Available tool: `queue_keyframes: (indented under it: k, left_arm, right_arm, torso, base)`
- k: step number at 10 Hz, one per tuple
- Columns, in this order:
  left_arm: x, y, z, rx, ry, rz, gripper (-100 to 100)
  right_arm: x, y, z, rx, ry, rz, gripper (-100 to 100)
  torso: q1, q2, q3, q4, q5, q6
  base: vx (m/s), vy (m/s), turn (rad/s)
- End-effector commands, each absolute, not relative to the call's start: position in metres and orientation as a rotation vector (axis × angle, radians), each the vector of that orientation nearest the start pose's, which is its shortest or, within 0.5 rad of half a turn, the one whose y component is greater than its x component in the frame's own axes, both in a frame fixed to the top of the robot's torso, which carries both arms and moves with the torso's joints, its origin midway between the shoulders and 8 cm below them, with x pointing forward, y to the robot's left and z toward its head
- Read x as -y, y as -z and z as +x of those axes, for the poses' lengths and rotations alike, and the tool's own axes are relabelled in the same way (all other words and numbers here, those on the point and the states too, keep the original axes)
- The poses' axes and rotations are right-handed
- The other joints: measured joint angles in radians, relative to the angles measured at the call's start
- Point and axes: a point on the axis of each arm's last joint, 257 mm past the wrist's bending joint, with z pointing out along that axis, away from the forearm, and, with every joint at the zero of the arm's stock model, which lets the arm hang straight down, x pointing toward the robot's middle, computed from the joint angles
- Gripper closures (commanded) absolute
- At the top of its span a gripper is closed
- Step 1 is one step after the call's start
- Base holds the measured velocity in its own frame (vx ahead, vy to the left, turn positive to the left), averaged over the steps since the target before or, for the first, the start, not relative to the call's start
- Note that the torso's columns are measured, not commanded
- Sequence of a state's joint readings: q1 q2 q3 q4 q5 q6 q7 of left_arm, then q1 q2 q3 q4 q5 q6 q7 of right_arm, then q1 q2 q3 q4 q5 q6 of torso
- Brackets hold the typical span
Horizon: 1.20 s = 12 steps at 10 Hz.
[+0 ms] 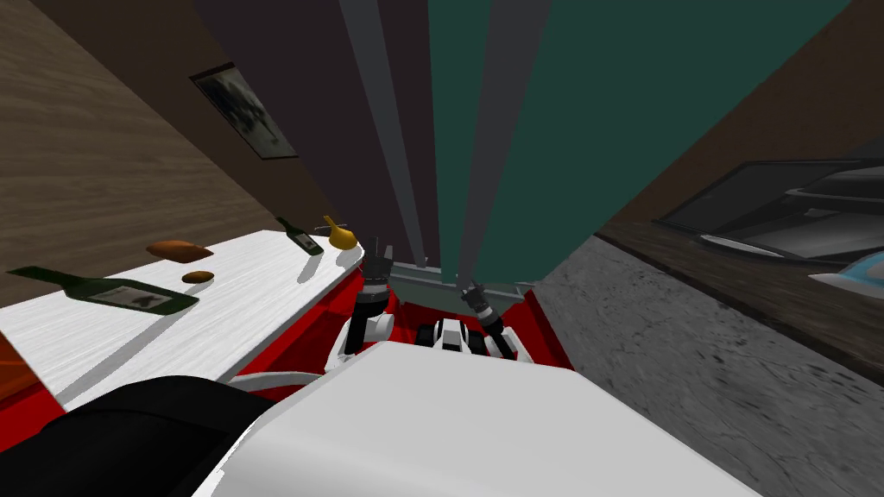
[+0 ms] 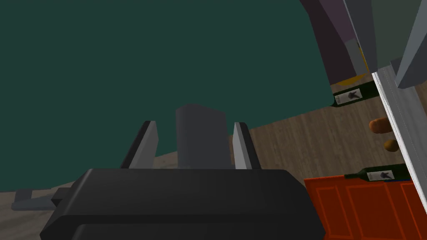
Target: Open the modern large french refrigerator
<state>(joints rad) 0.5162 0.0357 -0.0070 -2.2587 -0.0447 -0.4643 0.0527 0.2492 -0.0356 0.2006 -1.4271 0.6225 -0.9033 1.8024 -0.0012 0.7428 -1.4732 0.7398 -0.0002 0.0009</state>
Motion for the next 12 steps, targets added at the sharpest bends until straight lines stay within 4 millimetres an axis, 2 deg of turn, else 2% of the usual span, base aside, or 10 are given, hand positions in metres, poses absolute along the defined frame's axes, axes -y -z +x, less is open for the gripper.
queue_keyframes:
  k: [1, 3, 4, 5, 7, 12]
  left_arm:
    - [-0.273, -0.002, 0.354, -0.703, 1.307, -0.685, 0]
    - [-0.273, -0.002, 0.354, -0.703, 1.307, -0.685, 0]
    - [-0.273, -0.002, 0.354, -0.703, 1.307, -0.685, 0]
    - [-0.273, -0.002, 0.354, -0.703, 1.307, -0.686, 0]
    - [-0.273, -0.002, 0.354, -0.704, 1.307, -0.685, 0]
    - [-0.273, -0.002, 0.354, -0.704, 1.307, -0.686, 0]
  right_arm:
    - [0.041, 0.225, 0.38, -0.866, 0.126, -0.842, 100]
    - [0.031, 0.226, 0.376, -0.851, 0.08, -0.869, 100]
    - [0.038, 0.228, 0.378, -0.863, 0.104, -0.862, 100]
    - [0.027, 0.227, 0.368, -0.836, 0.051, -0.886, 100]
    - [0.017, 0.226, 0.358, -0.807, 0.003, -0.907, 100]
    - [-0.006, 0.224, 0.331, -0.739, -0.12, -0.96, 100]
  torso:
    - [0.003, -0.003, -0.002, 0.0, 0.0, -0.001]
    - [0.007, -0.004, -0.003, -0.001, 0.001, -0.004]
    - [0.006, -0.002, -0.002, -0.001, 0.001, -0.004]
    - [0.009, -0.007, -0.004, -0.001, 0.002, -0.002]
    - [-0.004, -0.001, -0.001, -0.001, -0.001, -0.002]
    - [0.002, 0.001, 0.0, 0.001, 0.0, -0.002]
  base:
    - [-0.143, -0.145, 0.122]
    - [-0.152, -0.159, 0.118]
    - [-0.075, -0.083, 0.028]
    - [-0.1, -0.179, 0.133]
    - [-0.091, -0.278, 0.203]
    - [-0.107, -0.193, 0.125]
